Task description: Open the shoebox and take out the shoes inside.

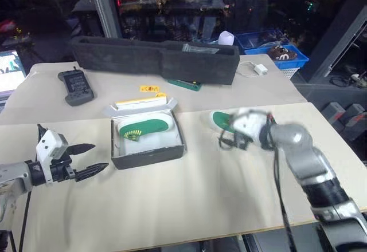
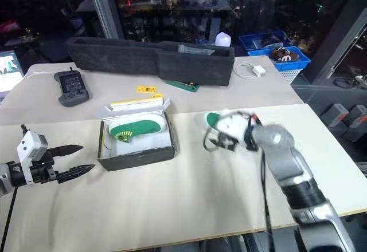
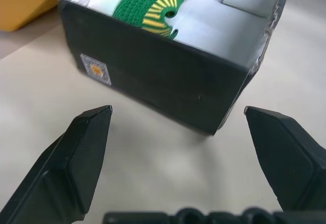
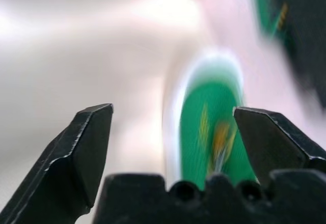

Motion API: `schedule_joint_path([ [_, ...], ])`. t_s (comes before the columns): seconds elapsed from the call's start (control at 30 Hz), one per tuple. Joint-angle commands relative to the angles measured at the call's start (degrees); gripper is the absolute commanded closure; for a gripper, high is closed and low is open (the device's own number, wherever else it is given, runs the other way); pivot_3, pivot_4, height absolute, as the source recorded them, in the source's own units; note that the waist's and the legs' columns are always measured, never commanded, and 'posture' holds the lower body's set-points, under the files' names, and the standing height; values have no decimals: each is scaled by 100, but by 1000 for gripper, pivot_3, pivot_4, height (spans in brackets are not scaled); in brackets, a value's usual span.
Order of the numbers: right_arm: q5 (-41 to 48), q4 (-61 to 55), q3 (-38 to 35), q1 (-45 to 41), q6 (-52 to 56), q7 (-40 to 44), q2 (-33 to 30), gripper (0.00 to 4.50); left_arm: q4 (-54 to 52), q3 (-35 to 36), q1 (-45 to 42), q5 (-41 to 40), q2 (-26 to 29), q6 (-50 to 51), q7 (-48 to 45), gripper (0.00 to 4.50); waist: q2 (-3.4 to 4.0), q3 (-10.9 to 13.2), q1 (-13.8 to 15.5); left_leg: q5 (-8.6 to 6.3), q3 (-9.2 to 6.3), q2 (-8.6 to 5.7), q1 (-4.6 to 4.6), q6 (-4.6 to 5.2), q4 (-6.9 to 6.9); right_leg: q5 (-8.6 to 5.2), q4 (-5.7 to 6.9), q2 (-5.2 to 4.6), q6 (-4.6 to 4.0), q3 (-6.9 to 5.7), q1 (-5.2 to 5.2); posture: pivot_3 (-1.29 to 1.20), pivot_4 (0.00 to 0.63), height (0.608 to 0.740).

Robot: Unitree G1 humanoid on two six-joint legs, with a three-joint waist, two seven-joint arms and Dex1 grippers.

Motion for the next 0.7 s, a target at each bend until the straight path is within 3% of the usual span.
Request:
schedule_joint_path([
  [0.03, 549, 140, 84, -881, 220, 259, 477, 19, -54, 74, -33, 20, 97, -100, -13, 0, -4, -4, 15, 0, 0, 4, 6, 0, -1, 0, 2, 2, 0, -4, 2, 0, 150, 738],
  [0.27, 42, 1116, 1525, -1262, -706, 745, 1255, 19, -12, 63, -99, 36, 90, -122, -2, 0, -9, -7, 113, -1, 2, 5, -24, -1, -12, 7, -13, 0, 11, -15, -14, 0, 150, 738],
  [0.37, -433, 2073, 2034, -1440, -1453, 636, 1618, 19, -88, 147, -19, 16, 74, -113, 25, 0, -10, -7, 116, -1, 2, -1, -33, -1, -8, 16, -15, -3, 26, -14, -17, 0, 150, 738],
  [0.7, -1012, 3982, 2253, -1979, -2865, 615, 2087, 19, -336, 372, 291, -44, 17, -71, 129, 0, -8, -6, 103, -1, 0, 1, -27, -2, -5, 17, -10, -1, 27, -15, -16, 0, 150, 738],
])
